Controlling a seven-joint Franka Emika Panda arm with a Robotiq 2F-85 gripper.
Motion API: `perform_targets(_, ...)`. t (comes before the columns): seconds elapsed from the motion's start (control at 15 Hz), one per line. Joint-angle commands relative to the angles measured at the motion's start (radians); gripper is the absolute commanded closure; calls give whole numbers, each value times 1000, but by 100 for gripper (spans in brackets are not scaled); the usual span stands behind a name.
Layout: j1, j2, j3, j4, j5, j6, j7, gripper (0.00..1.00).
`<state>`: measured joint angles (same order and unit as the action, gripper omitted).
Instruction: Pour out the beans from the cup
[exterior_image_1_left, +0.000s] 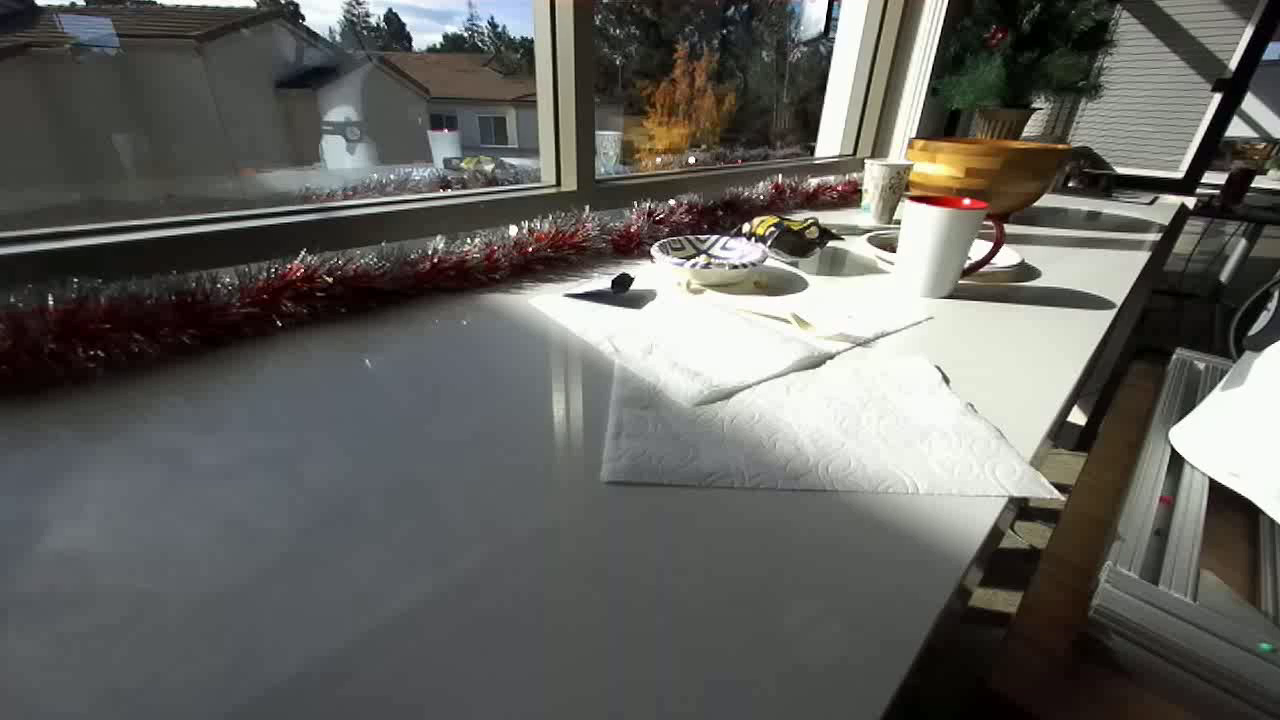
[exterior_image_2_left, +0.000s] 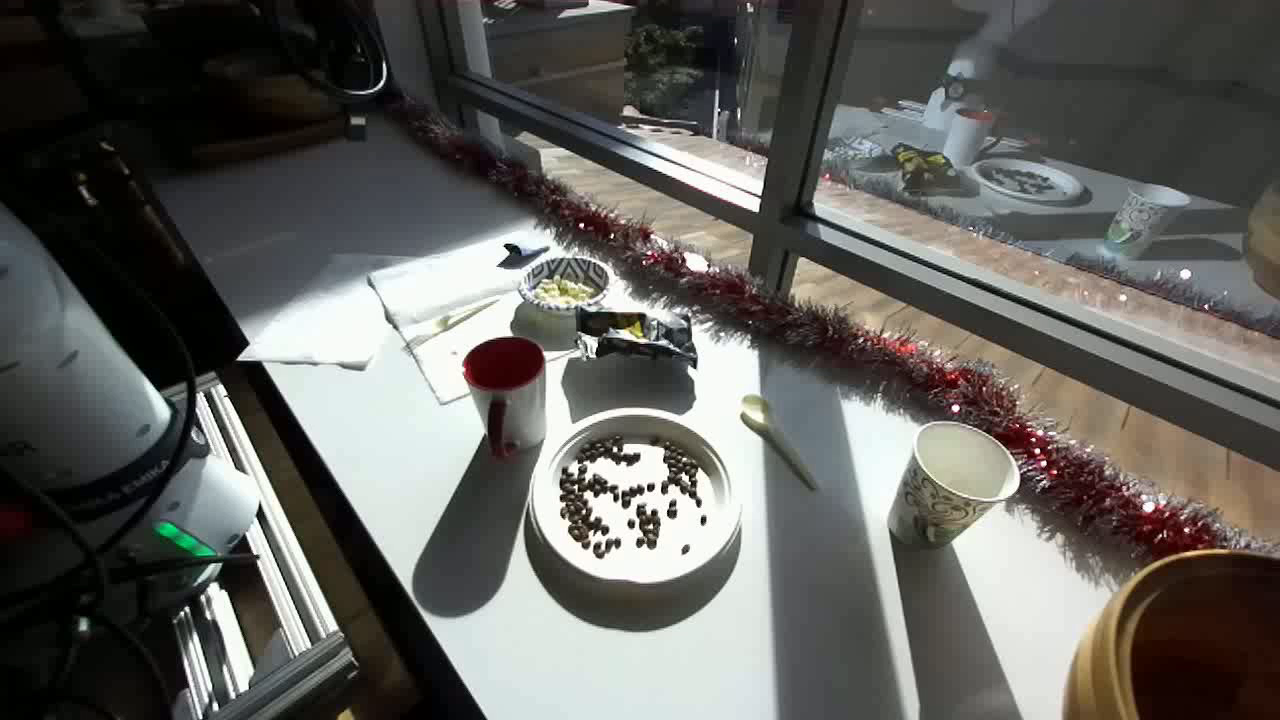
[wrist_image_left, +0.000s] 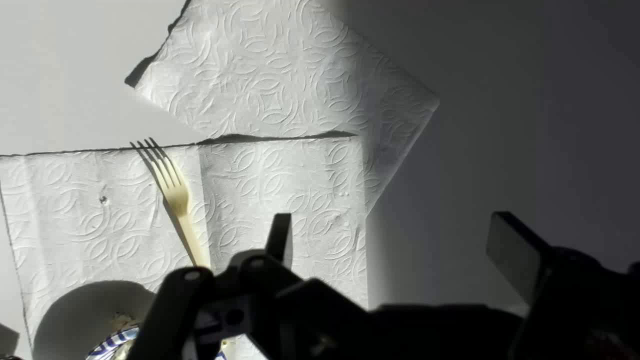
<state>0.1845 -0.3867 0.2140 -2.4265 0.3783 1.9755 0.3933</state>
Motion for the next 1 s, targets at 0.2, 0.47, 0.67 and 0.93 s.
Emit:
perform_targets(0.2, -5, 0, 4, 1, 1, -2, -1, 0)
perform_targets(0.47, -5, 0, 4, 1, 1, -2, -2, 0)
perform_targets(0.67, -36, -24, 32, -20, -26, 50, 134, 0)
perform_targets(0.93, -85, -130, -2, -91, -19, 91, 221, 0)
